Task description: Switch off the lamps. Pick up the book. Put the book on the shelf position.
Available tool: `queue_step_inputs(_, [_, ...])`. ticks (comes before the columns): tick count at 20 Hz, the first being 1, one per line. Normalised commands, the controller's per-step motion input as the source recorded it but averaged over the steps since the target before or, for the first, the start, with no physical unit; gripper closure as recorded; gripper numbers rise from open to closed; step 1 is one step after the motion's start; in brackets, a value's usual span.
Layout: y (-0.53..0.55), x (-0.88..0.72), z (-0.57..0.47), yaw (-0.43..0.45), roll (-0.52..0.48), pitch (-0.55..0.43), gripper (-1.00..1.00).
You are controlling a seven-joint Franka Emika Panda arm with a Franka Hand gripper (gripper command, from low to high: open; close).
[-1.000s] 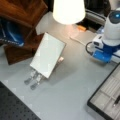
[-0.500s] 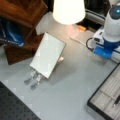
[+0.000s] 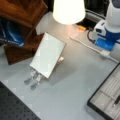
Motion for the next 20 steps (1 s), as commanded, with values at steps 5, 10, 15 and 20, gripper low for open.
queue_step_inputs(5, [-0.16, -0.42, 0.01, -0.063, 0.029, -0.189, 1.00])
queue_step_inputs(10, [-0.12, -0.35, -0.03, -0.069, 0.038, -0.154, 1.00])
queue_step_inputs(15, [-0.11, -0.35, -0.03, -0.074, 0.036, -0.125, 1.00])
queue_step_inputs(20, [-0.10, -0.36, -0.13, -0.087, 0.026, -0.158, 1.00])
